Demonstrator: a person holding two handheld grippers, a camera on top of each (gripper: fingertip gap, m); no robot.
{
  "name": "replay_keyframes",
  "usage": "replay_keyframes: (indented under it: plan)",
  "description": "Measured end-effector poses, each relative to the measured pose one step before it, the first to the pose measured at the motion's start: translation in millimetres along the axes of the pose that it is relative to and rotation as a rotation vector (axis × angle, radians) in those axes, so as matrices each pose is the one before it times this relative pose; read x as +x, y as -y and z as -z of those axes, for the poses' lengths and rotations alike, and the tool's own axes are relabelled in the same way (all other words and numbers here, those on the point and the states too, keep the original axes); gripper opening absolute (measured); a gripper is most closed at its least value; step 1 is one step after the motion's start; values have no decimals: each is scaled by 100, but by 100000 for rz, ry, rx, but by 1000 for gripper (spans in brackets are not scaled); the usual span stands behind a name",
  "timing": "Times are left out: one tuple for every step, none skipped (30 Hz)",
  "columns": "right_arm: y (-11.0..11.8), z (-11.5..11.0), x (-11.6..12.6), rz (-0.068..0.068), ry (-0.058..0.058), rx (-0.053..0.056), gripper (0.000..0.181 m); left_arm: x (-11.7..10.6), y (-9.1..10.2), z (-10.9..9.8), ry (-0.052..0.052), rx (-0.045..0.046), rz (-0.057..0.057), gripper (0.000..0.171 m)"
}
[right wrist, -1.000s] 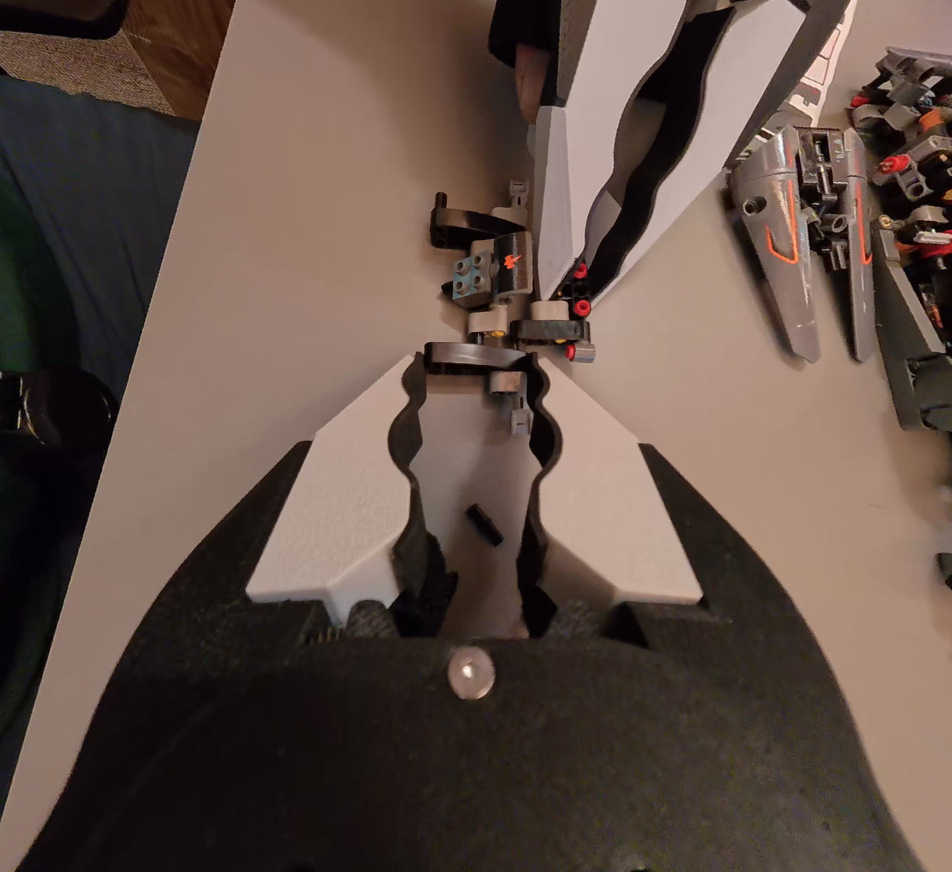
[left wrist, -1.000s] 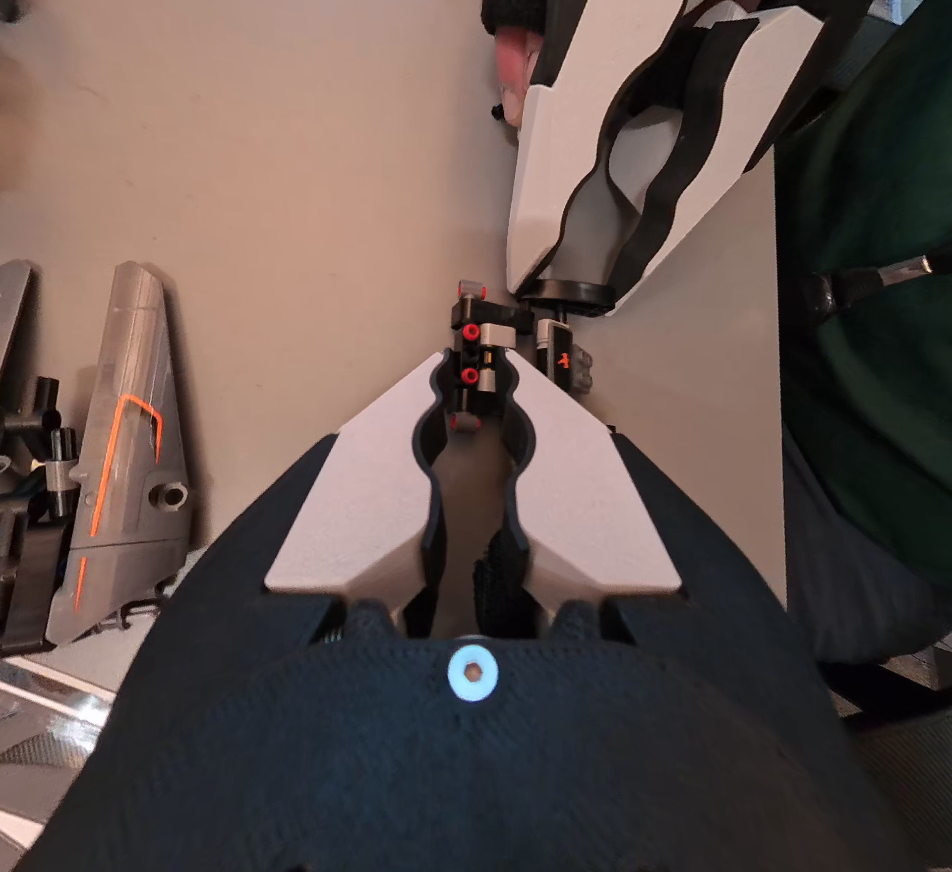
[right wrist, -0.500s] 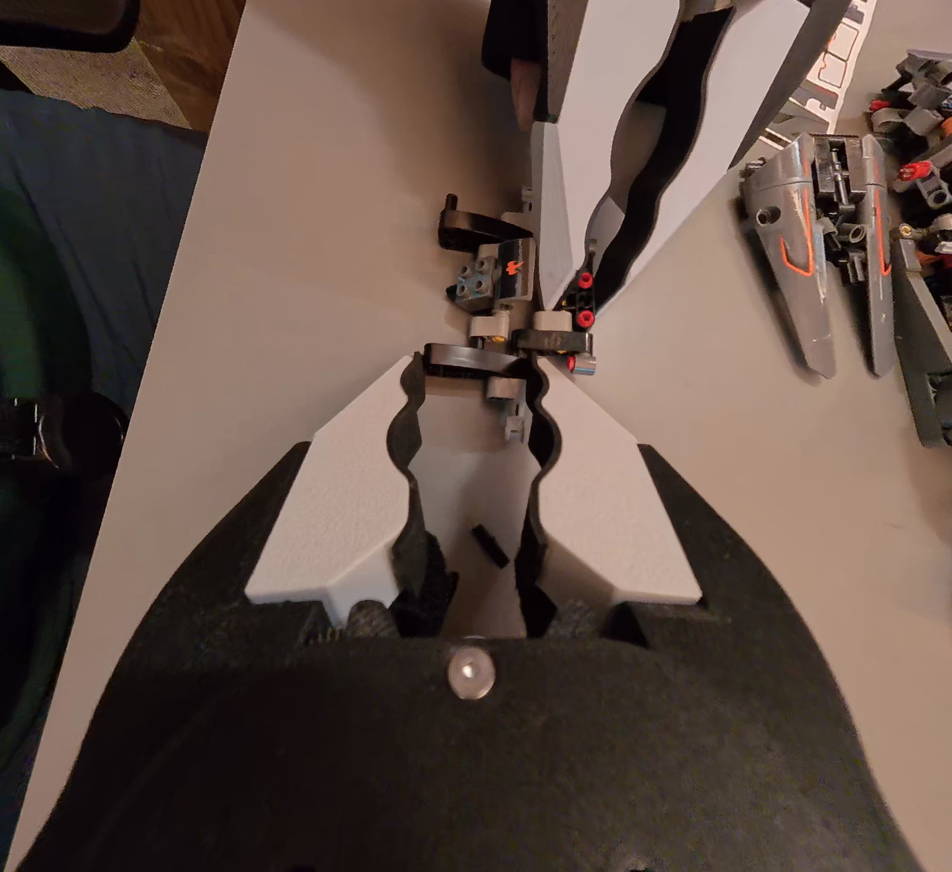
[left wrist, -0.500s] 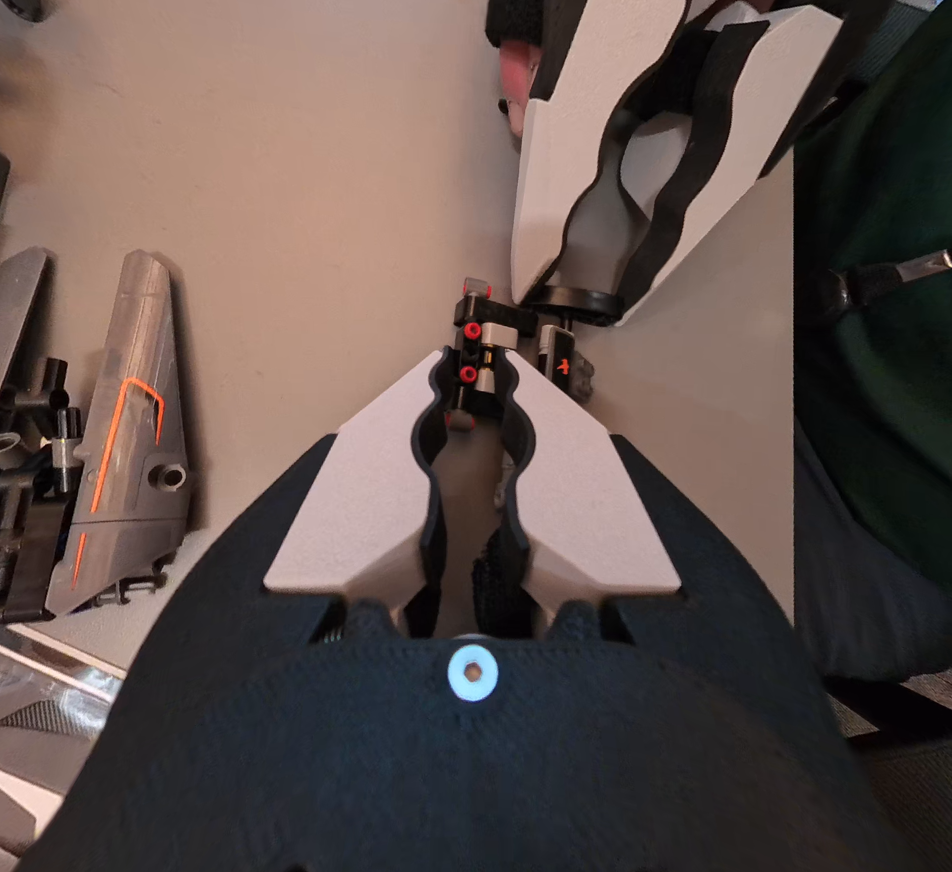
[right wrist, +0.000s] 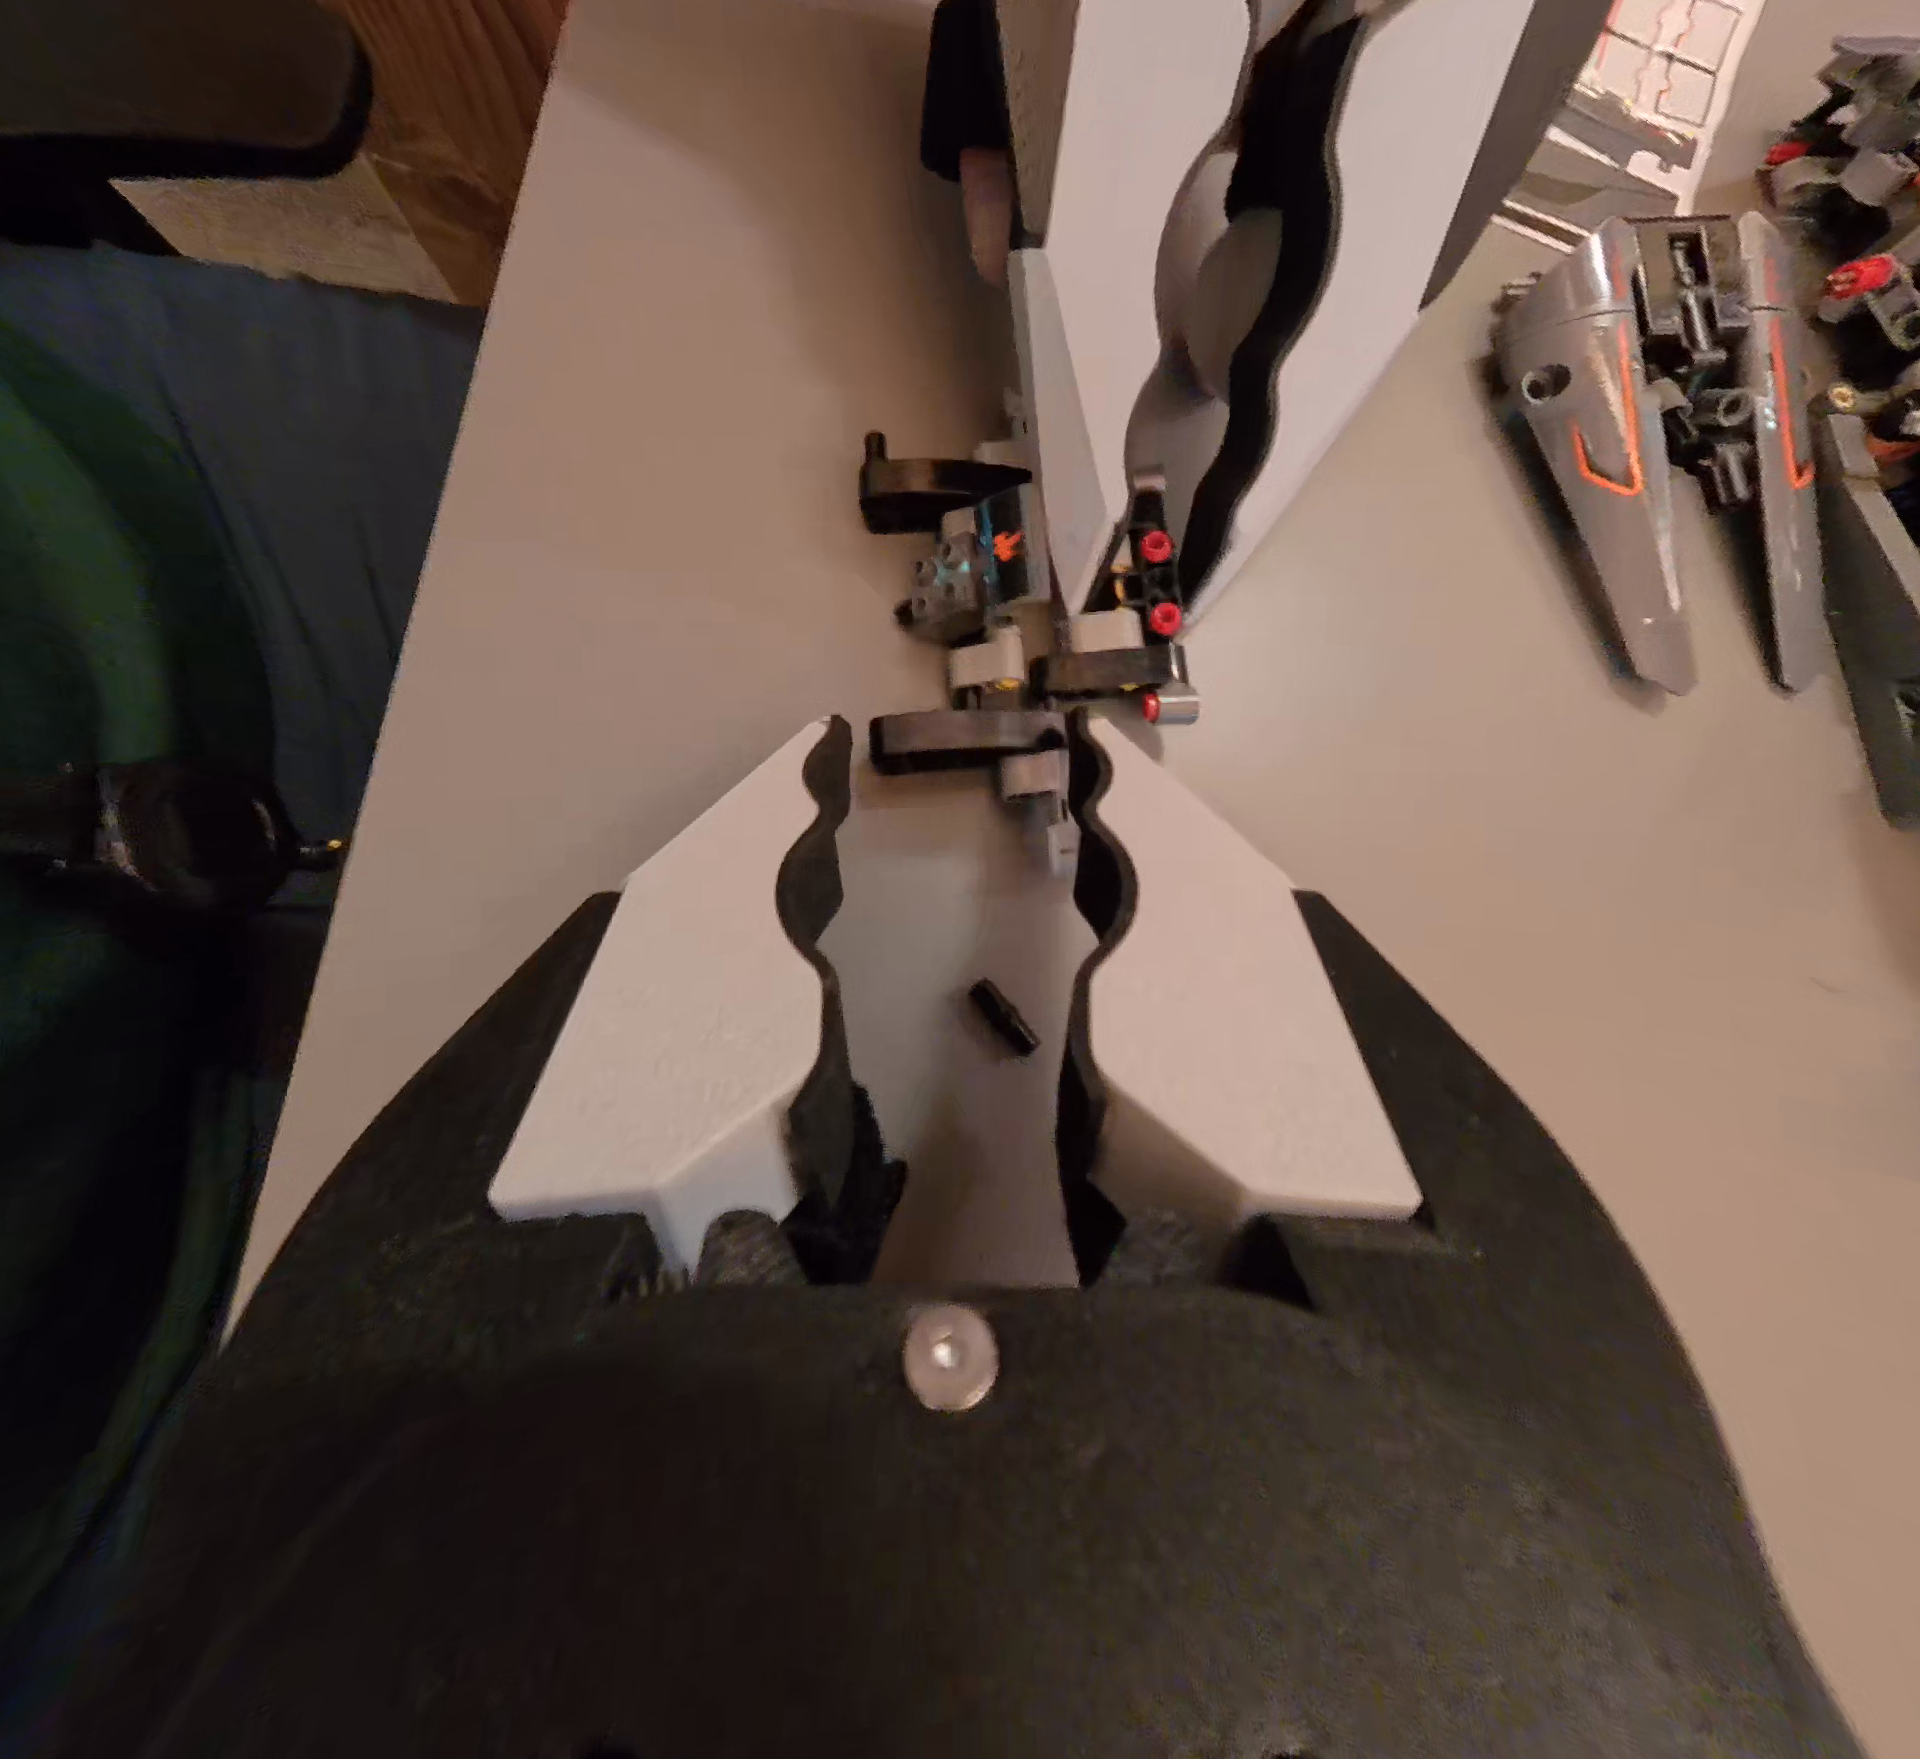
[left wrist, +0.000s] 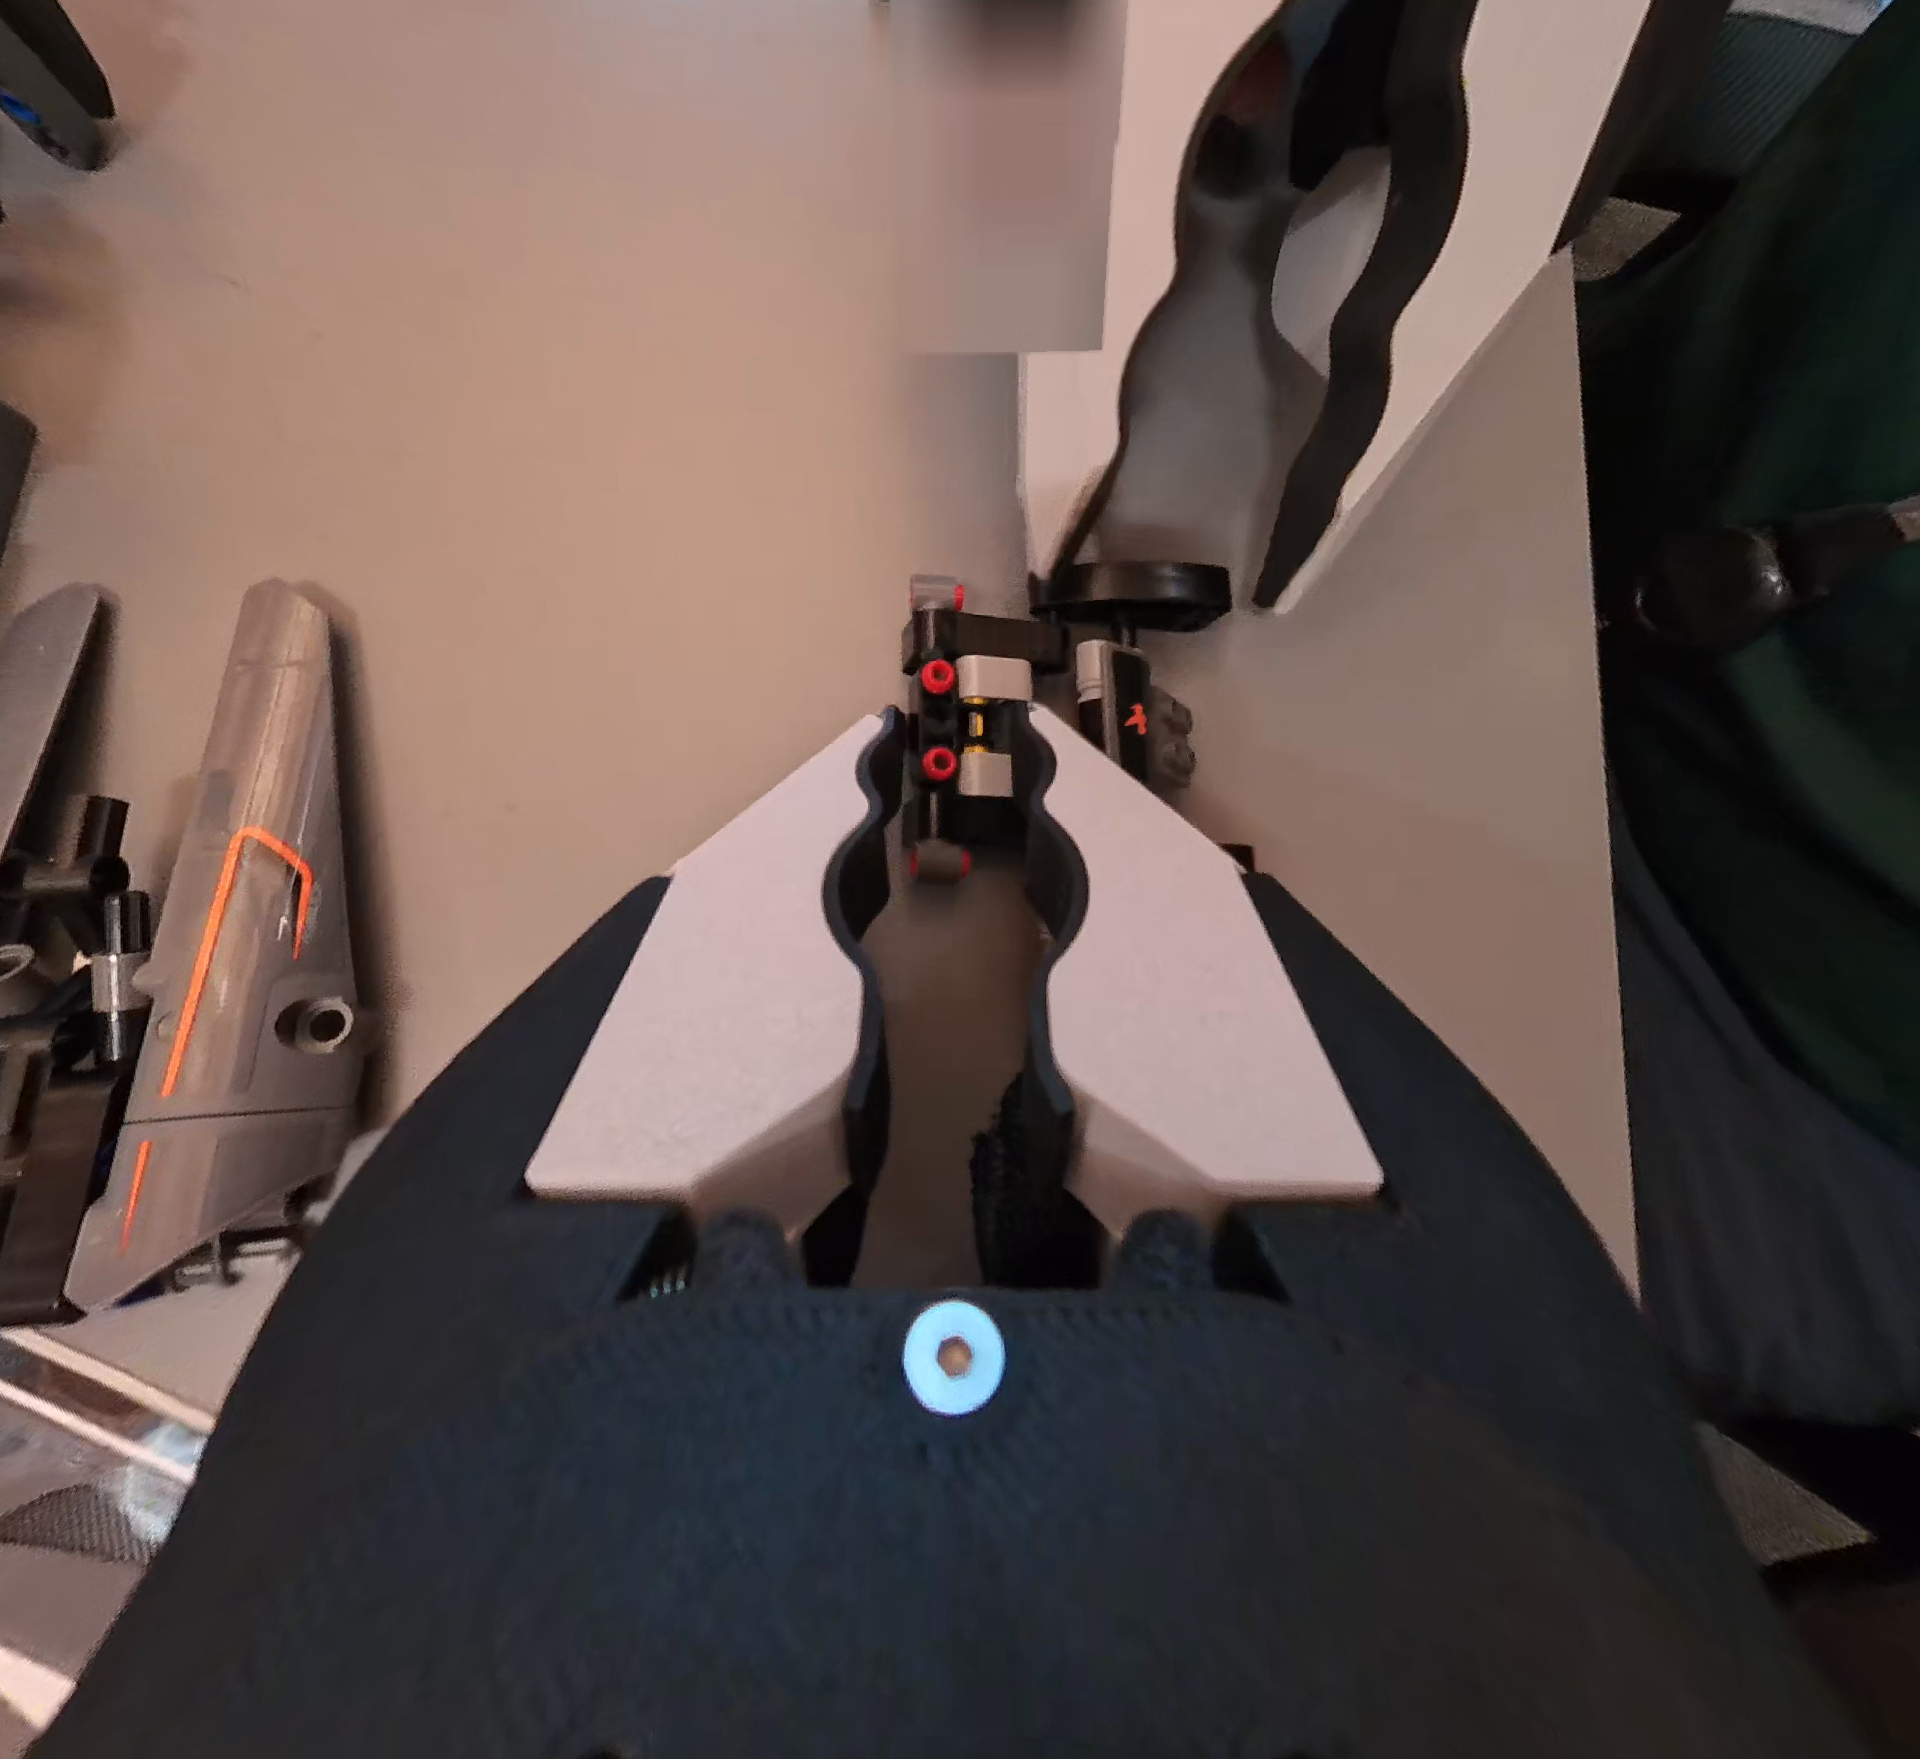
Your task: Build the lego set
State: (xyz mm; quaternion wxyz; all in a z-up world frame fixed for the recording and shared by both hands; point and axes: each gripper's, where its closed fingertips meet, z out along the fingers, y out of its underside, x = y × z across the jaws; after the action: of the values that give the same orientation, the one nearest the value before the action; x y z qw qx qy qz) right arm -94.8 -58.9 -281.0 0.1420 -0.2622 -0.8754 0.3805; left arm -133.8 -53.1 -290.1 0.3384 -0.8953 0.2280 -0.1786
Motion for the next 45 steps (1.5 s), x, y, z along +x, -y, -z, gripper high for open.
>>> replay_keyframes:
  plan:
    - [-256,24,139,528,-1047,-1199,38,47,-112,-75,682,-845,-786,18]
    - [-165,11,33,70,-12,-389,37,-22,49,-29,903,-67,-846,17]
    - [-134,27,53,-321,57,-263,38,49,39,-14,259,-82,-754,16]
    - [-132,37,103,-377,-124,-268,37,8,-30,-34,238,-557,-474,16]
    - [-93,17,31,-213,321,-211,37,-35,28,-27,293,-223,45,16]
    - [-53,15,9,47,475,-85,37,3,33,-30,87,-65,-489,16]
    - [-61,54,34,-194,423,-223,37,10,-27,-67,8,-464,-574,16]
    - [-82,126,5,-134,619,-148,37,-54,54,-40,236,-110,-48,16]
    - [-60,216,82,155,102,174,37,-26,60,-30,361,-30,-925,16]
    - [-89,243,150,-16,-115,164,36,-47,35,-33,610,-47,-649,16]
    - [-146,192,109,-285,437,-118,35,-50,35,-22,172,68,256,16]
    - [-148,127,49,-353,819,-52,31,21,22,-38,-418,257,219,15]
    - [-207,31,35,-92,842,-470,29,94,21,-47,-831,371,179,14]
    - [-201,66,113,592,-5,-538,27,31,42,-46,-397,468,132,14]
    - [0,163,179,496,-418,298,25,2,34,-28,-224,203,62,14]
    - [123,190,169,-22,-162,485,24,9,34,-35,-233,-84,-94,15]
    - [133,85,135,153,-120,150,24,-17,37,-46,109,-110,-338,14]
    - [-50,-68,43,710,79,-822,23,8,54,-54,58,-160,-371,15]
    - [-283,-217,40,1187,-211,-2174,23,28,60,-71,-156,-184,-137,15]
    - [-384,-290,25,1368,-445,-2674,21,18,46,-51,-143,-115,-61,15]
    - [-184,-201,-21,1166,-269,-1183,17,8,36,-42,-68,-100,-214,15]
    - [132,-25,-14,582,-279,1004,13,11,24,-20,12,-75,-463,14]
    - [105,30,2,490,-465,799,13,19,22,-32,-75,86,-130,14]
    - [-20,-14,-9,704,-518,108,13,27,40,-31,-94,335,218,15]
    - [-6,-23,1,210,-334,80,12,7,14,2,29,265,29,15]
    - [-2,-28,-22,-169,-109,135,12,2,-2,-4,246,23,-188,15]
    - [2,-11,-42,204,-147,141,12,27,2,7,181,-140,-146,14]
    - [23,-19,-56,247,-70,74,12,25,-9,1,242,-132,-437,15]
    - [13,-28,-37,25,-164,49,12,50,-2,-2,64,-100,-226,15]
    - [32,-15,-1,-336,-259,204,12,14,-13,1,271,-39,-171,15]
    - [31,-28,35,-829,-380,342,12,-4,-32,36,369,-12,-133,15]
    - [27,-52,4,-442,-536,369,12,-25,-38,32,636,-148,-52,15]
    - [40,-29,-37,159,-541,307,12,3,-41,35,811,-222,-452,15]
    - [21,-28,-32,-30,-391,119,12,33,-31,20,470,32,-14,15]
    - [25,-47,-21,-255,-230,3,12,22,-22,10,198,309,419,15]
    - [35,-33,-23,124,-195,98,12,20,-18,20,143,506,475,15]
    - [37,-26,-5,252,-190,38,12,20,-21,27,178,574,401,15]
    - [10,-47,-10,60,-76,-197,12,9,-17,16,352,332,-169,14]
    - [12,-24,-9,442,21,-71,12,11,-18,3,391,90,6,15]
    - [33,-16,13,29,307,159,11,11,1,5,577,46,-311,14]
    - [25,-33,14,-135,246,18,11,10,-18,8,183,103,209,14]
    - [24,-28,-1,441,-47,-146,11,-2,-7,10,216,292,77,14]
    - [28,-37,11,455,-191,-52,11,6,-14,5,470,-25,-81,14]
    - [33,-37,-8,-161,10,147,11,9,-24,20,283,5,75,14]
    - [42,-21,1,-523,216,250,11,9,-25,25,103,231,49,14]
